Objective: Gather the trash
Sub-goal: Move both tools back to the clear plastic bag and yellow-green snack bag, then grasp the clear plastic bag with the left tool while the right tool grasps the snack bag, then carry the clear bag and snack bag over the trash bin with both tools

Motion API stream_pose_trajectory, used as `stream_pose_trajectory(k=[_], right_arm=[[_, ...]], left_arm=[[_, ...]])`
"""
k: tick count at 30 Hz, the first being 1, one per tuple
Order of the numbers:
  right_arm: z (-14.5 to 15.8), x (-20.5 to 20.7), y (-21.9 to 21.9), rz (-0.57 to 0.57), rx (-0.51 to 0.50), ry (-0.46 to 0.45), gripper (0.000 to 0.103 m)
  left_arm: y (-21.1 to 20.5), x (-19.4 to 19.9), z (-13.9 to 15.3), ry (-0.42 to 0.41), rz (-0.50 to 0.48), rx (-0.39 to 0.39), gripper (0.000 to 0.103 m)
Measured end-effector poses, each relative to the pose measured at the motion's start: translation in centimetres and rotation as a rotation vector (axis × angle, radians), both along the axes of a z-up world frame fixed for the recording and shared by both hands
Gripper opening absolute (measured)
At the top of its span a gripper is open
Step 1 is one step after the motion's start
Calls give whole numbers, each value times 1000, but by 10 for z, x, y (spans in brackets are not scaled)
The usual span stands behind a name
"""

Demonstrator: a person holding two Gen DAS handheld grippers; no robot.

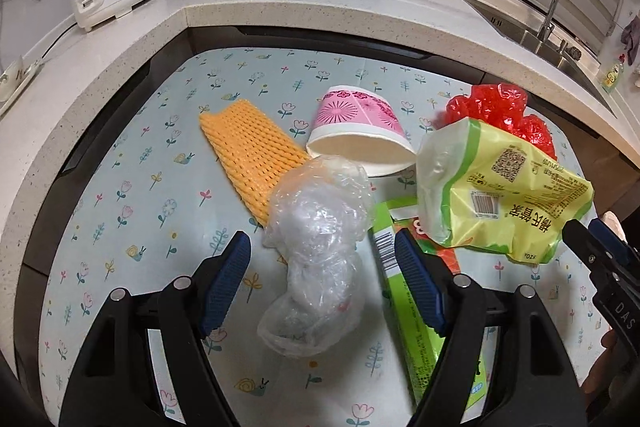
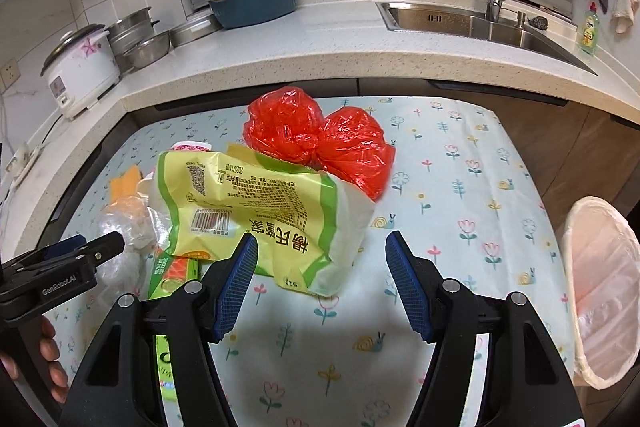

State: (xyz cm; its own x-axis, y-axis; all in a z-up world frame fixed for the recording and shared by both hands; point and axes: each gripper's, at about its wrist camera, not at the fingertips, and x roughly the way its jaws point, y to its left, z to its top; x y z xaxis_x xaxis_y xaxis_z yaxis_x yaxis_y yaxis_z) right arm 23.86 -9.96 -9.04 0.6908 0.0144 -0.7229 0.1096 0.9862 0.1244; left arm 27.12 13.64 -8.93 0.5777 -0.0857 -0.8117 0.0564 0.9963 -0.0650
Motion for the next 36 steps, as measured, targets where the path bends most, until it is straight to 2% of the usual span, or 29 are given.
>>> stream_pose_trajectory(k=[5,8,9,10,11,13,14,17,21,36], right_arm=[[-12,15,2,-5,5,21,64],[-17,19,4,2,5,29,59],[-19,19,5,4,3,30,52],[-20,20,6,9,5,34,40],[-21,20,6,13,11,39,33],[-23,18,5,15,30,42,29],[-23,17,5,13,34,38,19],[-18,12,5,17,49,26,12],[-3,1,5,17,49,-13,8],[71,-59,-30,-41,36,-169,7]], left_arm=[[5,9,-11,23,-12,-23,69],[5,14,-17,47,-28,-42,56],[4,15,-19,54,-34,-47,48],[4,15,-21,59,-42,-50,39],[3,15,-21,61,-47,-51,36],[1,13,-20,54,-52,-45,31],[0,11,-18,51,-58,-47,30],[-5,6,-12,32,-68,-43,27],[-13,-2,2,6,-85,-44,26],[-76,-51,74,-124,-193,-33,26]])
